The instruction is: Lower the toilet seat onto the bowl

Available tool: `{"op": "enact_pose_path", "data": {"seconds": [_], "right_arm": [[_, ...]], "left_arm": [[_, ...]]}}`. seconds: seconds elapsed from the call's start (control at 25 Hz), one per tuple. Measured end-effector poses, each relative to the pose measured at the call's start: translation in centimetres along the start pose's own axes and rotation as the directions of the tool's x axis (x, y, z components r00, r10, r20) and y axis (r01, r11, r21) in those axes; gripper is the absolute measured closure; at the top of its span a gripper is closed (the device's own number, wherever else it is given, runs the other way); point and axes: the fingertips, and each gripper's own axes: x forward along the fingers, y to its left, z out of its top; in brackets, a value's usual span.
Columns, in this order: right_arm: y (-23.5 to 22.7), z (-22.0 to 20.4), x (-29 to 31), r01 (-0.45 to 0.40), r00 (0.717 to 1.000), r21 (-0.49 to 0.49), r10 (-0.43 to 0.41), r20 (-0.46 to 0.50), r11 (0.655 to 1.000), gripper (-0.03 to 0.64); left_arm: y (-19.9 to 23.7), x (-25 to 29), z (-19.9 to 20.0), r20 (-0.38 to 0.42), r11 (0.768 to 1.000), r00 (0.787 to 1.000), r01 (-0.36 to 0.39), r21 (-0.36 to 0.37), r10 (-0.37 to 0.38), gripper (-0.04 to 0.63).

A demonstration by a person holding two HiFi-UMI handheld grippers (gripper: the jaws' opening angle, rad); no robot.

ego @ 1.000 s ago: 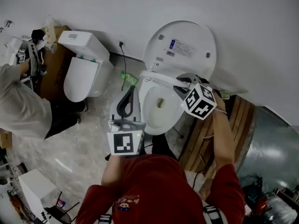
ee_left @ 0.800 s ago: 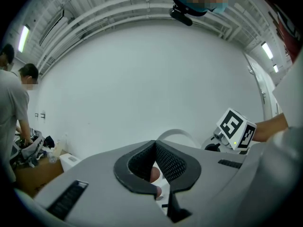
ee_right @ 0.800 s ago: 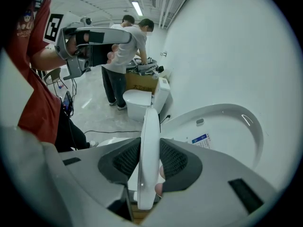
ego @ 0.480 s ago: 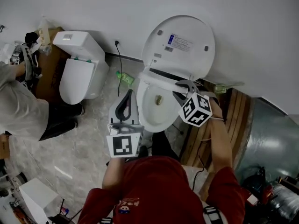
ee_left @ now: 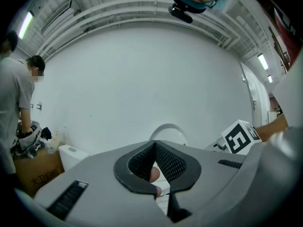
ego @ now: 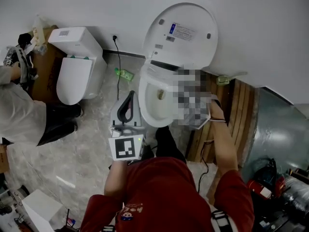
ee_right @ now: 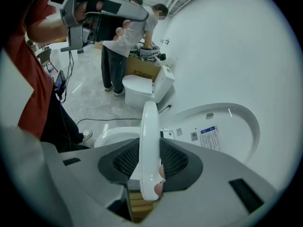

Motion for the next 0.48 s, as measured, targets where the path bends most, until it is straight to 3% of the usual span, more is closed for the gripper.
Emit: {"op": "enact_pose_path", "data": {"seconds": [0.48], "right_arm": [[6.9, -0.7, 1.4, -0.005, 0.997, -0.012, 0.004, -0.081, 1.0, 0.485]], "left_arm": [[0.3, -3.7, -2.8, 0.005, 1.0, 1.0, 0.025, -0.011, -0.025, 0.586]]}}
